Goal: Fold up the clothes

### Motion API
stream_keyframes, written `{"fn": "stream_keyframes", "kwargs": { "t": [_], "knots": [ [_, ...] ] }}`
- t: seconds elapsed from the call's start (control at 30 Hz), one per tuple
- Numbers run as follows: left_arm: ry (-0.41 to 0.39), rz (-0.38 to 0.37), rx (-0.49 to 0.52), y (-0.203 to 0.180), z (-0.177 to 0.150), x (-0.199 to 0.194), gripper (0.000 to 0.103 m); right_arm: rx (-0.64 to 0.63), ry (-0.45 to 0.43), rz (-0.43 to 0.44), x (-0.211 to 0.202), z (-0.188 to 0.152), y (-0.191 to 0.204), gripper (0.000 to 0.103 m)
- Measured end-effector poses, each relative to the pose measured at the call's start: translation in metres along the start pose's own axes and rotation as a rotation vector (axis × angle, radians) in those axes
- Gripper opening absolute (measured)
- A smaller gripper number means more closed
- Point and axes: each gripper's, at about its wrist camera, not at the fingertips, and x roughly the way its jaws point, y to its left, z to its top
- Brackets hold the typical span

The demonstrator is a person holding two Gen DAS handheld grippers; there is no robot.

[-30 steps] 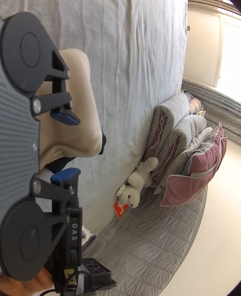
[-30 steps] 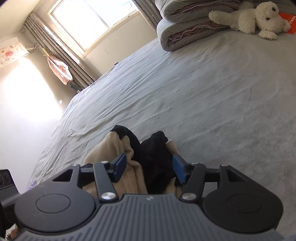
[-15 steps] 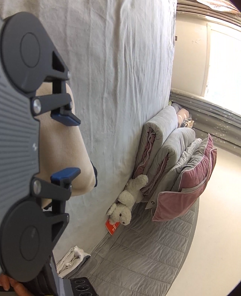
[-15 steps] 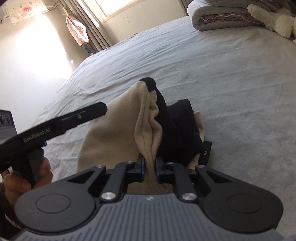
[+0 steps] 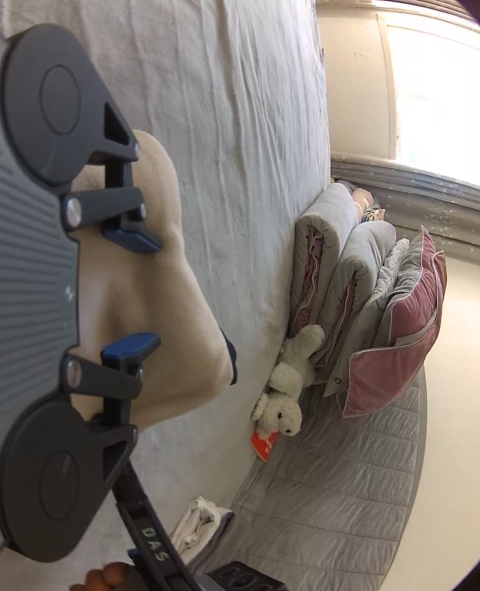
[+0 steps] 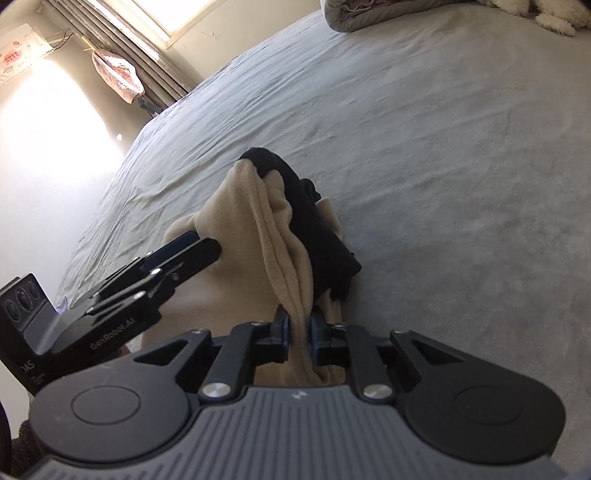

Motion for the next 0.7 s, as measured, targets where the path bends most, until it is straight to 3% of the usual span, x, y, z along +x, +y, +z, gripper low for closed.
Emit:
{"fn": "stream_keyframes", "kwargs": {
  "t": [0.07,0.13,0.2,0.4,0.47,0.5,0.53,0.7],
  "knots": [
    [-0.015,0.005,0.018,-0.003,0.004,-0.008,0.049,-0.055,-0.056,-0.021,-0.015,0.002,0.007,0.025],
    [-0.045,-0.002,0.015,-0.001,0.01,-0.02,0.051,-0.122,-0.137,-0.05,-0.029,0.002,0.014,0.047],
    [-0.062,0.01,-0.006,0.005,0.014,-0.027,0.051,-0.179,-0.224,-0.07,-0.038,0.003,0.017,0.054],
    [-0.061,0.073,-0.074,0.033,0.017,-0.03,0.049,-0.154,-0.321,-0.041,-0.014,0.018,0.015,0.054],
    [-0.079,0.058,-0.083,0.036,0.016,-0.03,0.047,-0.147,-0.348,-0.025,-0.003,0.023,0.018,0.045],
    [-0.089,0.047,-0.082,0.035,0.015,-0.03,0.046,-0.144,-0.358,-0.015,0.001,0.025,0.019,0.029],
    [-0.091,0.04,-0.077,0.034,0.014,-0.028,0.046,-0.137,-0.365,-0.017,0.007,0.027,0.02,0.022],
    [-0.075,0.045,0.0,0.026,0.001,-0.01,0.046,-0.059,-0.373,-0.104,0.035,0.03,0.009,0.015]
  ]
}}
